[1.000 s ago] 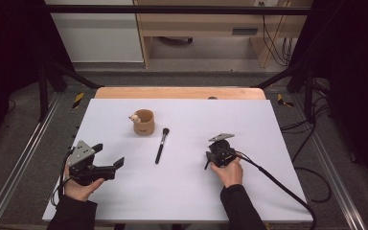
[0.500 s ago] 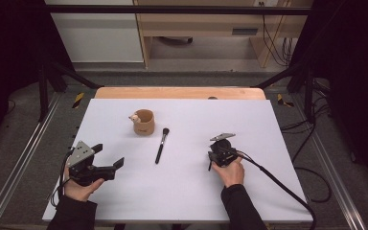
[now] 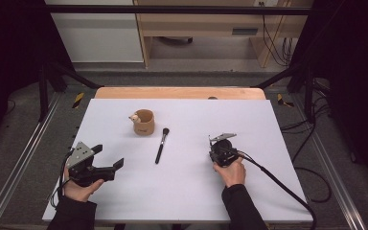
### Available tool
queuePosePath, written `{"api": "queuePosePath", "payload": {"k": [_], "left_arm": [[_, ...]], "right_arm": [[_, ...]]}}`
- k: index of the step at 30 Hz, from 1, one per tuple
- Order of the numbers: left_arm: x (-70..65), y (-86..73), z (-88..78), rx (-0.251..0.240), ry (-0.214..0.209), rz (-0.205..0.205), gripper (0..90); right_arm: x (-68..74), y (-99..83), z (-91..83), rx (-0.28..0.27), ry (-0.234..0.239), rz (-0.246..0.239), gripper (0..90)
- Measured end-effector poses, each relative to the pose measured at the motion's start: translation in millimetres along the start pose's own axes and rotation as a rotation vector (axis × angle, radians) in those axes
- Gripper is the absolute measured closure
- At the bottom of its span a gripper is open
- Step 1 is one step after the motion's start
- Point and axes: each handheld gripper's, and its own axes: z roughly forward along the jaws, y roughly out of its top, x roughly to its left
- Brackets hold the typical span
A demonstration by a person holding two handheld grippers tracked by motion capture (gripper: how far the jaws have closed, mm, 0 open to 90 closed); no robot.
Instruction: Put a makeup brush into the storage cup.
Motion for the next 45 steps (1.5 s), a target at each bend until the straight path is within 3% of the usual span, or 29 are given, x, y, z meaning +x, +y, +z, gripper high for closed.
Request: {"api": "queuePosePath", "payload": {"k": [13,18,21,25,29,33,40,45], "left_arm": [[0.0,-0.2,0.4,0.001,-0.002,0.000,5.7],[0.4,-0.4,0.6,0.004,-0.003,0.000,5.7],[0.4,-0.5,0.9,0.004,-0.004,-0.001,5.7],[0.2,-0.7,1.3,0.004,-0.004,-0.002,5.8],[0.2,-0.9,1.4,0.005,-0.004,-0.002,5.8],[0.9,-0.8,0.7,0.003,-0.005,-0.004,5.8],[1.0,-0.9,0.8,0.003,-0.005,-0.005,5.8],[0.5,-0.8,0.9,0.004,-0.005,-0.004,5.8]], "right_arm": [[-5.2,2.0,-2.4,0.032,0.030,-0.003,84.8],[-7.1,5.2,-7.9,-0.008,0.031,-0.014,74.8],[-13.5,14.2,-19.6,-0.036,0.057,-0.010,66.7],[-18.3,23.0,-27.4,-0.026,0.046,-0.023,60.6],[-19.8,37.7,-31.7,0.007,0.038,-0.062,55.4],[-16.9,45.6,-25.3,0.047,0.045,-0.080,55.0],[-11.9,48.0,-10.7,0.115,0.046,-0.089,56.6],[-8.8,45.3,-0.2,0.192,0.047,-0.099,61.3]]}}
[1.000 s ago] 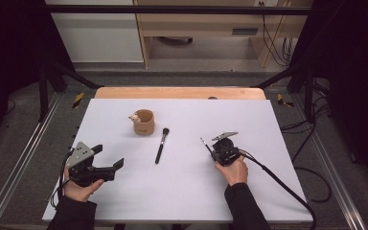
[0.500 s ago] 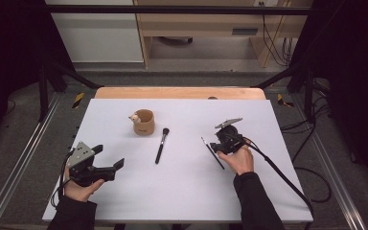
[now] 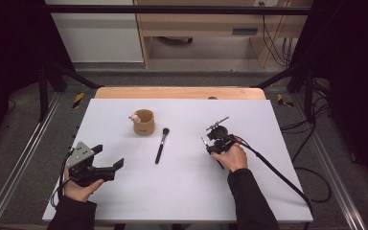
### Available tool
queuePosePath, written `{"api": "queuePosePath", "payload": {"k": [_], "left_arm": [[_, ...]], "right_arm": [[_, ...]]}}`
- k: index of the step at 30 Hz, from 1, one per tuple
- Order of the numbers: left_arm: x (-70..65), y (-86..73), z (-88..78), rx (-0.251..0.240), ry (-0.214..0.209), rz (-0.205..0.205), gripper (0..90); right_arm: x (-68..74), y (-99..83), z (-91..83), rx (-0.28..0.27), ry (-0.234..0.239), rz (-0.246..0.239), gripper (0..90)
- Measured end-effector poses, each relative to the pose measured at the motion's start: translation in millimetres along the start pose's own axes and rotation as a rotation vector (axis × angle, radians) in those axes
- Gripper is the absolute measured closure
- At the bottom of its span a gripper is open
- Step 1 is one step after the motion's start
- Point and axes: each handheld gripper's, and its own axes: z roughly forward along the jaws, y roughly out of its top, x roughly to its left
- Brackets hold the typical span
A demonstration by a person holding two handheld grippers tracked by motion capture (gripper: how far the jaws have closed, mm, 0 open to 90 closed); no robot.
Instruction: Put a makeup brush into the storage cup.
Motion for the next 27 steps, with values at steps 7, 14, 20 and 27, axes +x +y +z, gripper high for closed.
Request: {"api": "queuePosePath", "payload": {"k": [7,14,20,27], "left_arm": [[-0.3,-0.2,0.6,0.002,0.000,0.001,5.8],[-0.3,-0.3,1.0,0.009,-0.002,0.006,5.9],[-0.4,-0.6,1.6,0.008,-0.002,0.004,5.9],[-0.9,-0.6,1.8,0.009,-0.003,0.004,5.9]], "right_arm": [[0.6,-1.5,5.7,0.042,0.003,-0.013,67.0],[0.3,-2.7,10.0,0.071,0.001,-0.033,71.4],[-0.4,-1.6,10.3,0.101,0.031,-0.019,78.6],[-1.3,-1.1,10.0,0.132,0.032,-0.018,81.8]]}}
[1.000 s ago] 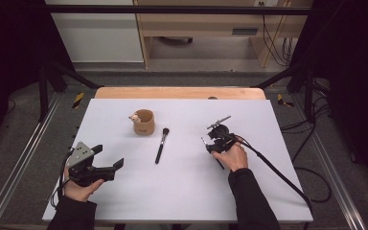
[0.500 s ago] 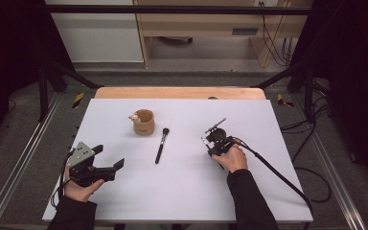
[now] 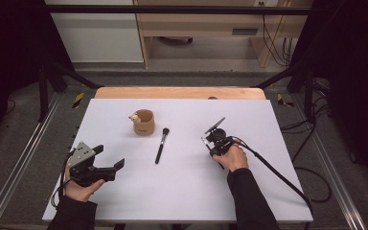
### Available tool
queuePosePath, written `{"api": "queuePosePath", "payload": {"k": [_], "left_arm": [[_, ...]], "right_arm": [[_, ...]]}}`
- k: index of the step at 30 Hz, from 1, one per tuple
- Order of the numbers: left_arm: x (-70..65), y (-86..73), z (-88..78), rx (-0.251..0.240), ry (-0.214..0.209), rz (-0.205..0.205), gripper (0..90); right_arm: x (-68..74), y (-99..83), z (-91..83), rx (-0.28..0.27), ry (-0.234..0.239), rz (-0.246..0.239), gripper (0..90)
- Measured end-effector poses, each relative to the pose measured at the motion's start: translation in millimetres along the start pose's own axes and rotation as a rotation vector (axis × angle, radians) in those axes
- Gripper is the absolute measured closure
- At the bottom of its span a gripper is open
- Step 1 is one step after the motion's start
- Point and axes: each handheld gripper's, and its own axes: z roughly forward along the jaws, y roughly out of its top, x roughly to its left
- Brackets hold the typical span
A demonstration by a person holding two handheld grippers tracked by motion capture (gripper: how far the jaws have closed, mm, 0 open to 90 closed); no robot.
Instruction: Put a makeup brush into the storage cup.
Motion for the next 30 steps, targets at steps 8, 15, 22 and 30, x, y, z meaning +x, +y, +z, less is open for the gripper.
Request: {"api": "queuePosePath", "payload": {"k": [8,15,22,30], "left_arm": [[-0.3,-0.1,0.3,0.004,0.000,0.002,6.0],[0.1,-0.2,0.3,0.001,-0.001,0.000,6.1],[-0.4,-0.3,1.0,0.004,0.000,-0.001,6.1],[-1.4,-0.6,2.1,0.005,-0.003,-0.002,6.1]], "right_arm": [[-0.9,1.1,0.1,0.012,0.003,0.011,85.5],[-1.2,0.3,-0.9,0.005,0.006,0.007,85.8],[-0.7,-1.8,-11.3,-0.021,-0.014,0.004,85.9],[0.1,-9.2,-44.1,-0.149,0.042,0.007,85.8]]}}
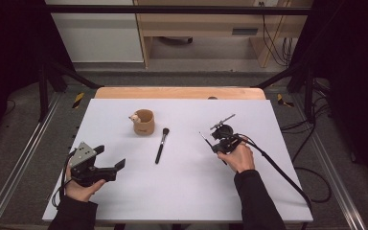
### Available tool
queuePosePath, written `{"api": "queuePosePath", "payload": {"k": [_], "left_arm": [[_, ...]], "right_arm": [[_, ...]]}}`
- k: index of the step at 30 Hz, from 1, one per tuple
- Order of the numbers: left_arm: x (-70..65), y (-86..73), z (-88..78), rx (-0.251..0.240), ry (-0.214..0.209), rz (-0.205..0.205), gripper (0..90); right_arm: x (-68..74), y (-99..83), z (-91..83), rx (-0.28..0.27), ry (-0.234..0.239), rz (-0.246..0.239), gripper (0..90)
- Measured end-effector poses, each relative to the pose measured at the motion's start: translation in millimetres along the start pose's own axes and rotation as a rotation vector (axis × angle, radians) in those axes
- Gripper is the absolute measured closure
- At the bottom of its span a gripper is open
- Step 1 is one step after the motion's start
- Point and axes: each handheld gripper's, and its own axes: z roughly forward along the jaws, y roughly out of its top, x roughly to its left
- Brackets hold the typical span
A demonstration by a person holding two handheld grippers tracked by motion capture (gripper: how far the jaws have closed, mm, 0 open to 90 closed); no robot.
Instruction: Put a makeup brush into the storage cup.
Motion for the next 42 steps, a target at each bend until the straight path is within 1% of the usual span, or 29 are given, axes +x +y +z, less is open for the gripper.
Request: {"api": "queuePosePath", "payload": {"k": [1,2,3,4,5,6,7,8,9,10,12,13,14,15,16,19,21,22,23,24,25,27,30,33,34,35,40,41,42], "left_arm": [[-0.4,0.1,0.1,0.001,0.000,0.001,6.1],[-1.0,0.3,0.1,0.001,0.000,0.001,6.1],[-1.7,0.5,0.1,-0.001,-0.002,0.001,6.1],[-2.5,0.8,0.2,-0.003,-0.003,0.002,6.1],[-4.0,1.3,0.4,-0.006,-0.006,0.001,6.1],[-4.0,1.3,0.4,-0.006,-0.006,0.001,6.1],[-4.7,1.6,0.6,-0.007,-0.007,0.001,6.1],[-6.8,2.3,0.5,-0.009,-0.013,0.002,6.1],[-6.8,2.3,0.5,-0.009,-0.013,0.002,6.2],[-9.3,3.4,0.2,-0.016,-0.018,0.000,6.3],[-11.7,4.6,0.0,-0.022,-0.024,0.001,6.5],[-13.1,5.1,0.0,-0.024,-0.026,0.001,6.6],[-13.1,5.1,0.0,-0.024,-0.026,0.001,6.6],[-14.5,5.7,0.0,-0.027,-0.029,0.001,6.8],[-17.2,7.0,0.2,-0.033,-0.033,-0.001,7.0],[-19.8,8.3,-0.2,-0.044,-0.037,-0.003,7.2],[-22.2,9.7,-0.6,-0.056,-0.044,-0.009,7.6],[-23.3,10.3,-0.8,-0.059,-0.048,-0.011,7.6],[-25.4,11.5,-0.6,-0.067,-0.055,-0.019,7.7],[-25.4,11.5,-0.6,-0.067,-0.055,-0.019,7.8],[-26.5,12.1,-0.2,-0.071,-0.060,-0.024,7.8],[-30.6,13.5,1.8,-0.072,-0.065,-0.024,7.8],[-33.4,14.6,3.9,-0.067,-0.067,-0.019,7.8],[-40.8,18.1,9.9,-0.067,-0.081,-0.023,7.8],[-40.8,18.1,9.9,-0.067,-0.081,-0.023,7.9],[-45.1,20.8,13.0,-0.073,-0.091,-0.028,7.9],[-56.3,29.2,21.2,-0.086,-0.104,-0.026,8.1],[-56.3,29.2,21.2,-0.086,-0.104,-0.026,8.1],[-59.5,31.8,24.0,-0.092,-0.110,-0.031,8.2]], "right_arm": [[0.7,-1.6,-3.9,-0.025,0.012,0.002,85.8],[1.7,-5.4,-11.5,-0.076,0.032,0.004,85.8],[1.7,-5.4,-11.5,-0.076,0.032,0.004,85.8],[2.1,-7.7,-15.2,-0.101,0.041,0.004,85.8],[3.0,-13.0,-21.8,-0.150,0.061,0.006,85.8],[3.0,-13.0,-21.8,-0.150,0.061,0.006,85.8],[3.3,-19.1,-27.3,-0.199,0.079,-0.001,85.8],[3.4,-22.3,-29.7,-0.220,0.089,-0.003,85.8],[3.4,-22.3,-29.7,-0.220,0.089,-0.003,85.8],[4.3,-28.7,-33.8,-0.258,0.102,-0.010,85.8],[5.8,-34.8,-36.7,-0.295,0.126,-0.005,85.8],[6.6,-37.5,-37.7,-0.315,0.128,-0.012,85.8],[6.6,-37.5,-37.7,-0.315,0.128,-0.012,85.8],[9.1,-42.7,-39.7,-0.353,0.146,-0.022,85.8],[10.5,-45.0,-40.5,-0.373,0.153,-0.025,85.8],[13.8,-48.8,-41.5,-0.405,0.167,-0.031,85.8],[19.1,-53.8,-42.5,-0.451,0.188,-0.048,85.8],[19.1,-53.8,-42.5,-0.451,0.188,-0.048,85.8],[23.1,-56.6,-43.1,-0.476,0.199,-0.055,85.8],[23.1,-56.6,-43.1,-0.476,0.199,-0.055,85.8],[25.8,-58.7,-43.3,-0.501,0.211,-0.057,85.8],[27.8,-60.6,-43.8,-0.523,0.222,-0.057,85.8],[29.2,-61.5,-43.5,-0.537,0.236,-0.055,85.8],[32.2,-61.9,-42.4,-0.566,0.265,-0.053,85.8],[32.2,-61.9,-42.4,-0.566,0.265,-0.053,85.8],[33.5,-61.9,-41.9,-0.579,0.280,-0.053,85.8],[35.1,-62.7,-42.6,-0.602,0.287,-0.049,85.8],[35.1,-62.7,-42.6,-0.602,0.287,-0.049,85.8],[35.7,-63.0,-43.6,-0.615,0.298,-0.048,85.8]]}}
